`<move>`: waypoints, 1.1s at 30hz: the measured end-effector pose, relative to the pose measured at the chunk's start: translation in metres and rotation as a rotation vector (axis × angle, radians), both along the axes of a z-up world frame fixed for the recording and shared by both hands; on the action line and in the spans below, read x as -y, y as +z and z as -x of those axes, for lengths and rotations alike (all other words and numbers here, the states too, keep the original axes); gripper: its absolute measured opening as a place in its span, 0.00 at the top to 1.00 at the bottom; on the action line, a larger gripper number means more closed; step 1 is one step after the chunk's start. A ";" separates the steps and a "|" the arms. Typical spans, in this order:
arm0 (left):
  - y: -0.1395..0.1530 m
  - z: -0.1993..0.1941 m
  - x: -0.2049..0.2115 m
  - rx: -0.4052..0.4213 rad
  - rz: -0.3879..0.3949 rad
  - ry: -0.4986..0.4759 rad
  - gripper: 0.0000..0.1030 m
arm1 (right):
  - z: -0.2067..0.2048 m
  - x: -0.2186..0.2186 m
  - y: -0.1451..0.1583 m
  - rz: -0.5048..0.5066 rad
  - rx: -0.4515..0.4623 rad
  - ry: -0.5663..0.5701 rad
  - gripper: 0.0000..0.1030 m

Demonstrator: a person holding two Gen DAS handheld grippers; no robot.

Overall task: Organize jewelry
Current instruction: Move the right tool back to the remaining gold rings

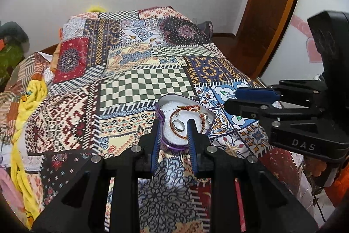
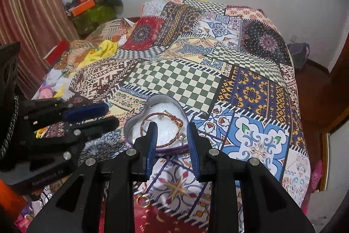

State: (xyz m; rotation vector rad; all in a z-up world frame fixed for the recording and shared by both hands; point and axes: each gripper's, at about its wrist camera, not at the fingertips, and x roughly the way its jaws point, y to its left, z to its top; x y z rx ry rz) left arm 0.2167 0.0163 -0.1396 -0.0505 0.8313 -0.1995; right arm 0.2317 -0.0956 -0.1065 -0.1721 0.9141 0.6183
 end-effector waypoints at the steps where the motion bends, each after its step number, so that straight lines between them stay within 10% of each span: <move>1: 0.003 0.004 -0.001 0.005 0.000 0.004 0.78 | 0.005 0.001 0.004 -0.001 0.009 -0.002 0.76; 14: 0.014 0.046 -0.018 0.019 -0.009 0.041 0.73 | 0.050 0.008 0.019 -0.006 0.069 -0.023 0.76; 19: 0.001 0.056 -0.019 -0.014 -0.014 0.034 0.73 | 0.059 0.010 0.004 -0.012 0.037 -0.044 0.58; 33: -0.050 0.060 -0.019 -0.153 0.014 -0.005 0.72 | 0.071 0.006 -0.056 0.057 -0.099 -0.061 0.58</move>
